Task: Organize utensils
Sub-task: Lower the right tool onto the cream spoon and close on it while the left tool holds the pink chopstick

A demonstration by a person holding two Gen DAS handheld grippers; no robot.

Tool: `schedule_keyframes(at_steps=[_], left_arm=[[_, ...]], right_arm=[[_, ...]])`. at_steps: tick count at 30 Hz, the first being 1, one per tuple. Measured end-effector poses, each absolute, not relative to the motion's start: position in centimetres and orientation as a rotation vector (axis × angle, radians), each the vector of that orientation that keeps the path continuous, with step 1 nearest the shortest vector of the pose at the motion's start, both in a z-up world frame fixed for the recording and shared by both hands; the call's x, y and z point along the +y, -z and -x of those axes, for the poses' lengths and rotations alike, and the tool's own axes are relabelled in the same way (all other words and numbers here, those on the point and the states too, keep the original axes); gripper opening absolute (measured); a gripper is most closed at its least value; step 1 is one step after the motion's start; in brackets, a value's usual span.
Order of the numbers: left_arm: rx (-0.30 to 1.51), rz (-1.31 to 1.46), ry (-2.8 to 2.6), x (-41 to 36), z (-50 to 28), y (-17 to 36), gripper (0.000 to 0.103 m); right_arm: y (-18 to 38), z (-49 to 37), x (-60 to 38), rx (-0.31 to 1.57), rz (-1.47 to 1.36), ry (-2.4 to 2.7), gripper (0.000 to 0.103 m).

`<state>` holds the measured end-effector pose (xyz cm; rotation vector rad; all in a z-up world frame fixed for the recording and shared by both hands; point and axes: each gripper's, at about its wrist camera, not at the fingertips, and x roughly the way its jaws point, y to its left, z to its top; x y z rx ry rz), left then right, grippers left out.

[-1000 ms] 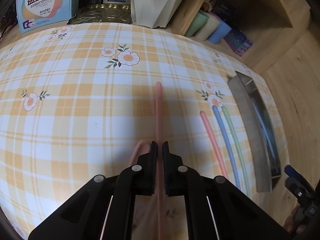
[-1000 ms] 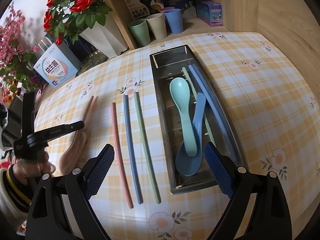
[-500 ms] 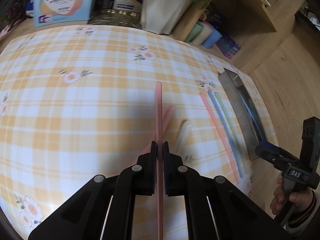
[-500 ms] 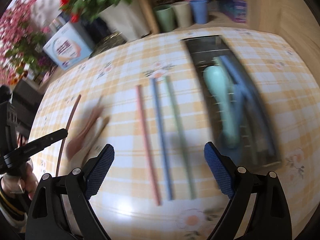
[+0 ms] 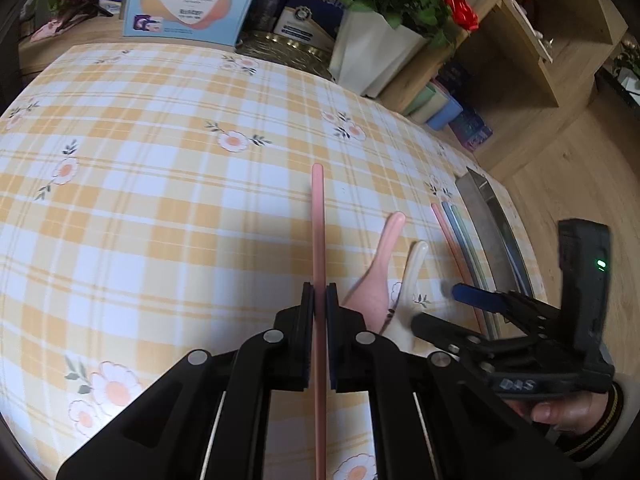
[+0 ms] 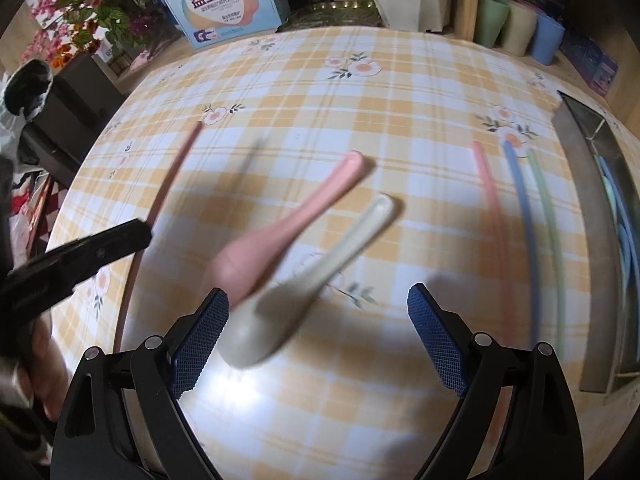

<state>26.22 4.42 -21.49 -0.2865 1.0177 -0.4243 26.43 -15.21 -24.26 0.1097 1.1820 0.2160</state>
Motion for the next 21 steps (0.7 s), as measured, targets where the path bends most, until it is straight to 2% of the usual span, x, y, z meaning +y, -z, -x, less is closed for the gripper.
schedule_keyframes(at_steps=[1, 4, 6, 8, 11, 21], left_arm=[[1.013, 0.291, 0.424, 4.7, -26.1, 21.4, 0.006], [0.999, 0.314, 0.427, 5.3, -25.9, 21.4, 0.006], [0.994, 0.327, 0.428, 5.6, -25.8, 21.5, 0.006], [0.994, 0.334, 0.431, 5.6, -25.9, 21.7, 0.006], [0.991, 0.346, 0.44, 5.5, -25.9, 21.8, 0.006], [0.994, 0.348, 0.461, 4.8, -25.6, 22.0, 0.006]], right_arm=[[24.4, -26.7, -15.0, 1.194, -0.102, -0.208, 0.073], [25.0, -26.7, -14.6, 1.22, -0.076, -0.18, 0.07], [25.3, -26.5, -14.4, 1.238, -0.057, -0.169, 0.059], [25.3, -26.2, -14.4, 1.233, -0.014, -0.14, 0.039], [25.2, -25.9, -15.7, 1.235, -0.034, -0.118, 0.023], [25.0, -25.0, -21.1, 1.195, -0.116, -0.002, 0.022]])
